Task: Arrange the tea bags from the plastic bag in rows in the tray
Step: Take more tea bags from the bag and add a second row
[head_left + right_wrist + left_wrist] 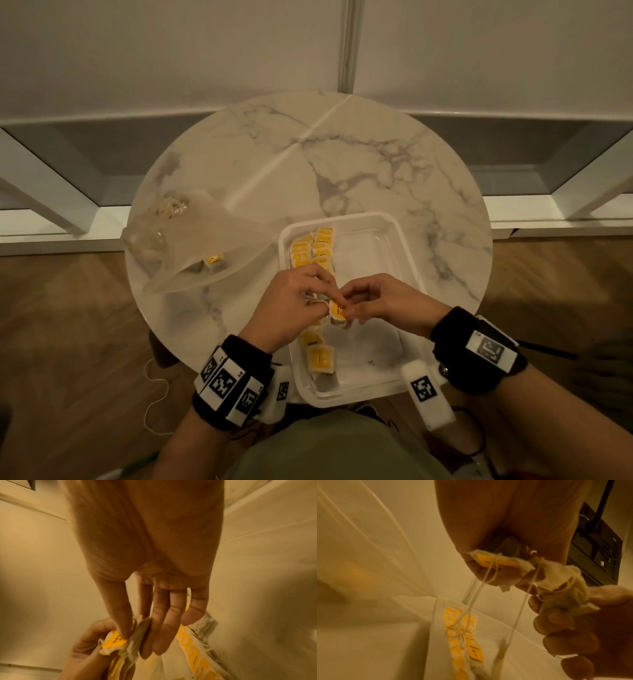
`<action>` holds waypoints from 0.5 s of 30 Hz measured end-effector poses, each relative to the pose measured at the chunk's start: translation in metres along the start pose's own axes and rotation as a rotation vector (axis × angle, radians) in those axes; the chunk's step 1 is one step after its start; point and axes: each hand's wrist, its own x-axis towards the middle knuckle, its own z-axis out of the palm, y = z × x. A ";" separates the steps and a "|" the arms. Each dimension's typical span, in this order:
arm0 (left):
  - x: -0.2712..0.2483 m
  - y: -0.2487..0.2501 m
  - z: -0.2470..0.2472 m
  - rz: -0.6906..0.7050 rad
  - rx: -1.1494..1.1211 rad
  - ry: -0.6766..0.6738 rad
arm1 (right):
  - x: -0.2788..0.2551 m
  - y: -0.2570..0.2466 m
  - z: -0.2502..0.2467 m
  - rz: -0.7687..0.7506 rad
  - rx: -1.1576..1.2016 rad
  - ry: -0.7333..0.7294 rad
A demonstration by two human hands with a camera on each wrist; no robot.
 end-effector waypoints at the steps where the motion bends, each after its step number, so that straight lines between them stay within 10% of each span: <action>1: 0.000 -0.003 0.001 -0.006 0.005 0.012 | 0.002 0.000 0.000 0.010 0.003 0.015; 15: -0.011 -0.047 -0.009 -0.293 0.105 0.310 | 0.052 0.015 0.002 0.318 -0.145 0.228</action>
